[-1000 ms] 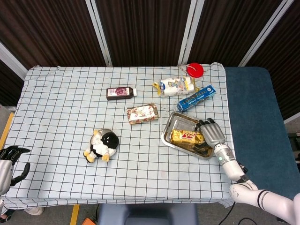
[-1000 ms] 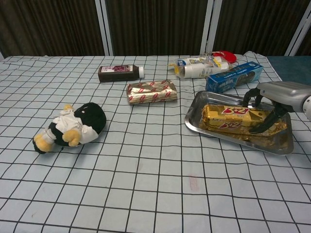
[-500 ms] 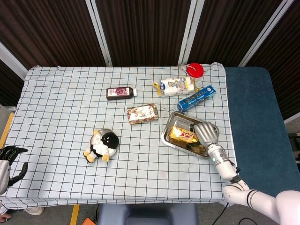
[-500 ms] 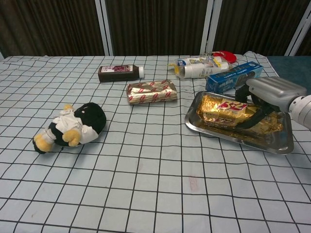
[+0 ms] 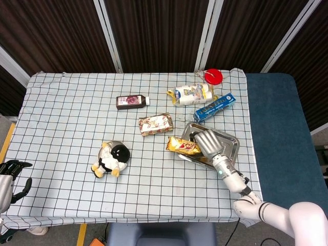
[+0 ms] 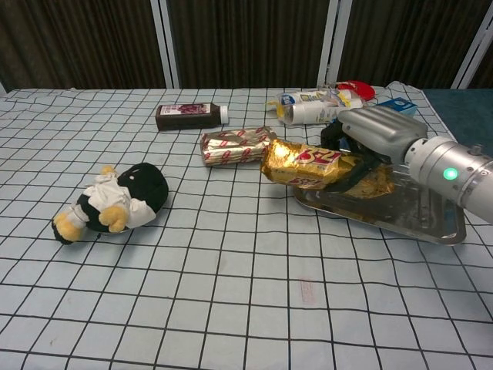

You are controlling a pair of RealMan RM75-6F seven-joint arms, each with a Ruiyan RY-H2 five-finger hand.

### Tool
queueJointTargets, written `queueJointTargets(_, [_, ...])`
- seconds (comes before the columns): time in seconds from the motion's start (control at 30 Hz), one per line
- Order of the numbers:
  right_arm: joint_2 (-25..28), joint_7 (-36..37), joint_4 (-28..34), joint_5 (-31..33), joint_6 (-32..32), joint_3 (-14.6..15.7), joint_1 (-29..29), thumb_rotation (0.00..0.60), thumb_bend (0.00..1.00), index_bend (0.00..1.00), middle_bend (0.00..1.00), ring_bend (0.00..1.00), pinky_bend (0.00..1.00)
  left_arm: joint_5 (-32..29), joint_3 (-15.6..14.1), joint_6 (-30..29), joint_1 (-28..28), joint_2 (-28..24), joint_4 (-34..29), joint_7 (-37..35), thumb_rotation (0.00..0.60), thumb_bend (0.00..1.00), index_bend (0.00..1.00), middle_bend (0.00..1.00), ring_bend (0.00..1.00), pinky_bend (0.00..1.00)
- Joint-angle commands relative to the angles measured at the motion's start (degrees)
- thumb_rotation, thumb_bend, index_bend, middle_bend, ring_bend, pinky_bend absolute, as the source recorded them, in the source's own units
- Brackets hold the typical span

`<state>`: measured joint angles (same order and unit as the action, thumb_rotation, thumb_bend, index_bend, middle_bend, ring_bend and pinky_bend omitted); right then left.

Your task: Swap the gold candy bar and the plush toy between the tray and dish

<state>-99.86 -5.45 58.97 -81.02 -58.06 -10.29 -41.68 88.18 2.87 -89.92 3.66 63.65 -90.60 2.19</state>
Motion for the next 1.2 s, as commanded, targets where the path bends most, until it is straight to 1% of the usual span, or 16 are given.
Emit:
queueJointTargets(0.03, [-2.1,-1.27,-1.07,-0.23,1.91,-1.1,-2.66,0.6,0.24,0.94,0.71,0.83,0.74,-0.22,0.05,0.08,-0.02,0.06,-0.03,0.5,0.6,0.44,0.35,0.36,0.24,0.29])
queueJointTargets(0.27, [-8.58,-1.99,-7.44,0.72,4.97,-4.16,-8.99,0.6,0.24,0.94,0.71,0.84,0.74,-0.77,0.44,-0.31,-0.22,0.04,-0.07,0.99,0.6,0.44,0.35,0.36,0.24,0.29])
queueJointTargets(0.43, [-14.41,-0.57,-15.37,1.7,6.86,-6.19,-13.64,0.6,0.24,0.94,0.71,0.83,0.74,-1.17,0.55,0.06,-0.15,-0.16,-0.06,1.13,0.6,0.44,0.35,0.36,0.24,0.29])
queueJointTargets(0.5, [-16.12,0.89,-17.91,1.88,7.46,-6.45,-14.84,0.6,0.24,0.9,0.71,0.79,0.72,-1.2,0.56,0.16,-0.12,-0.21,0.01,0.91,0.6,0.44,0.35,0.36,0.24,0.29])
queueJointTargets(0.53, [-16.52,1.78,-18.56,1.89,7.81,-6.41,-15.18,0.6,0.24,0.87,0.7,0.76,0.7,-1.24,0.56,0.2,-0.12,-0.2,0.06,0.9,0.6,0.44,0.35,0.36,0.24,0.29])
queueJointTargets(0.6, [-16.6,4.41,-19.01,1.51,8.4,-5.97,-15.59,0.6,0.24,0.73,0.59,0.58,0.63,-1.33,0.57,0.35,-0.07,-0.21,0.16,1.01,0.6,0.44,0.35,0.36,0.24,0.29])
queueJointTargets(0.63, [-16.45,5.47,-19.02,1.21,8.41,-5.67,-15.62,0.6,0.24,0.68,0.54,0.52,0.6,-1.43,0.58,0.4,-0.08,-0.22,0.17,1.06,0.6,0.44,0.35,0.36,0.24,0.29])
queueJointTargets(0.7, [-15.63,7.76,-18.45,0.17,8.03,-4.65,-15.41,0.6,0.24,0.49,0.37,0.29,0.48,-1.78,0.67,0.5,-0.12,-0.24,0.07,1.19,0.6,0.44,0.35,0.36,0.24,0.29])
queueJointTargets(0.73, [-14.98,8.8,-17.79,-0.29,7.89,-4.11,-15.18,0.6,0.23,0.44,0.32,0.23,0.43,-1.9,0.72,0.55,-0.11,-0.26,0.01,1.3,0.6,0.44,0.35,0.36,0.24,0.29])
queueJointTargets(0.77, [-14.4,9.52,-17.11,-0.61,7.75,-3.75,-15.02,0.6,0.22,0.37,0.24,0.15,0.36,-1.99,0.75,0.59,-0.11,-0.27,-0.05,1.43,0.6,0.44,0.35,0.36,0.24,0.29])
queueJointTargets(0.83, [-13.08,10.38,-15.63,-1.26,7.25,-3.09,-14.63,0.6,0.19,0.26,0.12,0.04,0.24,-2.02,0.68,0.51,-0.21,-0.24,-0.16,1.8,0.6,0.44,0.35,0.36,0.24,0.29])
queueJointTargets(0.9, [-11.37,10.52,-13.5,-1.91,6.2,-2.46,-14.0,0.6,0.17,0.16,0.04,0.0,0.14,-1.92,0.54,0.39,-0.34,-0.18,-0.31,2.23,0.6,0.44,0.35,0.36,0.24,0.29])
queueJointTargets(1.0, [-8.41,9.64,-9.41,-2.51,4.36,-1.81,-12.73,0.6,0.16,0.07,0.0,0.0,0.09,-1.98,0.48,0.47,-0.38,-0.12,-0.42,2.61,0.6,0.44,0.35,0.37,0.24,0.29])
queueJointTargets(1.07, [-5.55,8.51,-5.24,-2.7,2.77,-1.42,-11.34,0.6,0.16,0.04,0.0,0.0,0.07,-2.26,0.6,0.86,-0.2,-0.17,-0.46,2.77,0.6,0.44,0.35,0.36,0.24,0.29])
queueJointTargets(1.13, [-2.35,6.57,-0.67,-2.64,1.17,-0.92,-9.54,0.6,0.16,0.03,0.0,0.0,0.07,-2.35,0.6,0.99,-0.17,-0.22,-0.58,2.79,0.6,0.44,0.35,0.36,0.24,0.29])
queueJointTargets(1.2, [-1.26,5.63,1.03,-2.45,0.74,-0.76,-8.89,0.6,0.16,0.03,0.0,0.0,0.07,-2.36,0.61,1.02,-0.16,-0.23,-0.6,2.78,0.6,0.44,0.35,0.36,0.24,0.29])
